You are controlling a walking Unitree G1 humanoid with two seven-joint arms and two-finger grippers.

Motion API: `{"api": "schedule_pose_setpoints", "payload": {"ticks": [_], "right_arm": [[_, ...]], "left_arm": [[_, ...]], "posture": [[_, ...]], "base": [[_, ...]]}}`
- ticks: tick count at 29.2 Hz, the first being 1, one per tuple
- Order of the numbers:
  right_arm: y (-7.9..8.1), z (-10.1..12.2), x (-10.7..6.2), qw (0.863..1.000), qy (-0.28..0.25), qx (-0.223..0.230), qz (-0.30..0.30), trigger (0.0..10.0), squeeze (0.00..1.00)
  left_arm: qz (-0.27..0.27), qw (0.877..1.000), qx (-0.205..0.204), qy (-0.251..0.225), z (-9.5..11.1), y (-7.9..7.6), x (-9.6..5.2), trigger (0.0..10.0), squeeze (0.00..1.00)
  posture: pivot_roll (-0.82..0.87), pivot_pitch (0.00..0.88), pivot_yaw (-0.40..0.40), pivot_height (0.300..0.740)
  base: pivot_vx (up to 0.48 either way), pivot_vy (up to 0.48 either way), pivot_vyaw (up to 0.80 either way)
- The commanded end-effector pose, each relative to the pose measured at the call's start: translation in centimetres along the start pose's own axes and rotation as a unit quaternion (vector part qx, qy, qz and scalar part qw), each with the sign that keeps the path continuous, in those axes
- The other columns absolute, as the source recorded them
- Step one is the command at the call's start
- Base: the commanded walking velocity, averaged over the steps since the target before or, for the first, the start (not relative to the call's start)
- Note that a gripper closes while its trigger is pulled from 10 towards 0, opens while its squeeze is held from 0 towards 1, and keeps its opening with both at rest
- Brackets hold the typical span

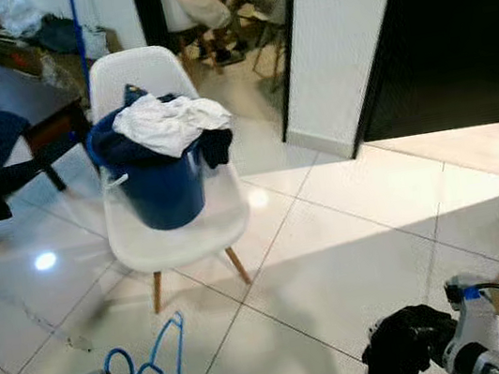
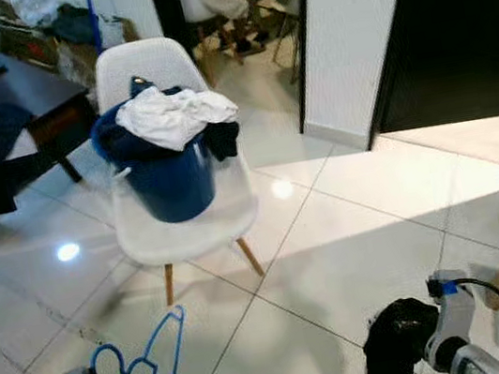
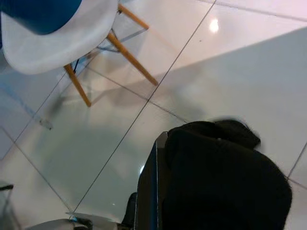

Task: Hang hanger

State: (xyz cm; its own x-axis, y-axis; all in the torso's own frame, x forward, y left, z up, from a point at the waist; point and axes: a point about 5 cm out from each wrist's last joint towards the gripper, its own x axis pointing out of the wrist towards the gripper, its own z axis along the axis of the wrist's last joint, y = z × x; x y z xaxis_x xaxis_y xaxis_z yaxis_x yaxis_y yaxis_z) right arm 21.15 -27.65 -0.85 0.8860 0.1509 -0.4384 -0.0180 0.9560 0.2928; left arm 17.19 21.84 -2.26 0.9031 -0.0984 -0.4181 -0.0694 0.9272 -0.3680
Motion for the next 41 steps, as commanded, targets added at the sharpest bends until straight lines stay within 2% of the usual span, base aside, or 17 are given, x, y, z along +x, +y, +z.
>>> {"api": "schedule_pose_setpoints", "payload": {"ticks": [1, 15, 20, 41], "right_arm": [[-0.31, -0.41, -0.34, 1.000, 0.005, 0.006, -0.005, 10.0, 0.00], [-0.28, -0.20, -0.27, 1.000, 0.004, 0.005, 0.001, 10.0, 0.00], [-0.21, -0.14, -0.20, 1.000, 0.002, 0.003, 0.003, 10.0, 0.00], [0.19, -0.16, -0.03, 1.000, 0.002, -0.013, 0.019, 10.0, 0.00]], "left_arm": [[0.005, 1.000, 0.000, 0.009, -0.50, 0.28, -0.33, 10.0, 0.00], [0.003, 1.000, 0.009, 0.005, -0.31, 0.18, -0.20, 10.0, 0.00], [-0.001, 1.000, 0.023, -0.001, -0.08, 0.14, -0.14, 10.0, 0.00], [-0.001, 1.000, 0.025, 0.001, -0.19, 0.36, 0.08, 10.0, 0.00]], "posture": [[0.01, 0.108, -0.036, 0.740], [0.01, 0.126, -0.040, 0.740], [0.00, 0.128, -0.038, 0.740], [0.01, 0.119, -0.040, 0.740]], "base": [[0.000, 0.000, 0.68], [0.000, 0.000, 0.67], [0.373, 0.000, 0.66], [0.373, 0.000, 0.65]]}}
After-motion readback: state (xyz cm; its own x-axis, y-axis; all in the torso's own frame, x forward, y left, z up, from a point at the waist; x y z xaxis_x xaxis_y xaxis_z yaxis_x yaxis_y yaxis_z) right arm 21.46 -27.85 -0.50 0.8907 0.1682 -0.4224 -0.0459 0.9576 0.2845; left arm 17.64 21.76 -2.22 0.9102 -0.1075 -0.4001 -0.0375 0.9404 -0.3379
